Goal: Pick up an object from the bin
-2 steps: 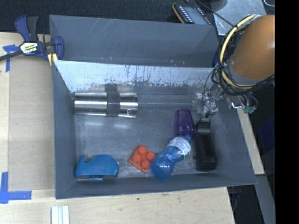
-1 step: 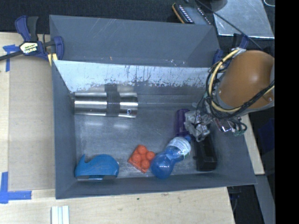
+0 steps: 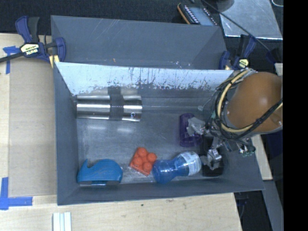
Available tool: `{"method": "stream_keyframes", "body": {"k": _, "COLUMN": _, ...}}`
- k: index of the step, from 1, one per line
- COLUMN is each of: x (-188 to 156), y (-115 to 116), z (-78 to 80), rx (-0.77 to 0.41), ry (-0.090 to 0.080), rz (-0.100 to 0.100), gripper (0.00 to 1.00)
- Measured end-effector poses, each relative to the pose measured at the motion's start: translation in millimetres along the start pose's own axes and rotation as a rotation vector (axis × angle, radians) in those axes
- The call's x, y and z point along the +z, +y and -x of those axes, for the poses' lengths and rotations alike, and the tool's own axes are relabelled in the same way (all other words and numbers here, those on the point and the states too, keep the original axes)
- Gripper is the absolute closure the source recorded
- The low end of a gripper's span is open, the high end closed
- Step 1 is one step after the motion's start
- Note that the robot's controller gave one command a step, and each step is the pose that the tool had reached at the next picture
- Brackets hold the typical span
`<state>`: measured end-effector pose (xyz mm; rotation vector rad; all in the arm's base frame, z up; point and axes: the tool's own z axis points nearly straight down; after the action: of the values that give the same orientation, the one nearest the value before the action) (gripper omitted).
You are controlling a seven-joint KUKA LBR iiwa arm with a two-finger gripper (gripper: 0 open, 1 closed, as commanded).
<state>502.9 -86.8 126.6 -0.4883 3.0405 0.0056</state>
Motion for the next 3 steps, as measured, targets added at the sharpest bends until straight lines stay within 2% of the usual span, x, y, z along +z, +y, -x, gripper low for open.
{"method": "stream_keyframes", "body": {"k": 1, "x": 0, "y": 0, "z": -0.3, "rx": -0.001, "ry": 0.001, "rz": 0.0, "gripper": 0.0}}
{"method": "stream_keyframes", "body": {"k": 2, "x": 36, "y": -13, "z": -7.7, "rx": 0.302, "ry": -0.035, "rz": -0.008, "gripper": 0.0}}
{"method": "stream_keyframes", "body": {"k": 3, "x": 56, "y": -1, "z": -7.5, "rx": 0.174, "ry": -0.004, "rz": -0.002, "gripper": 1.0}}
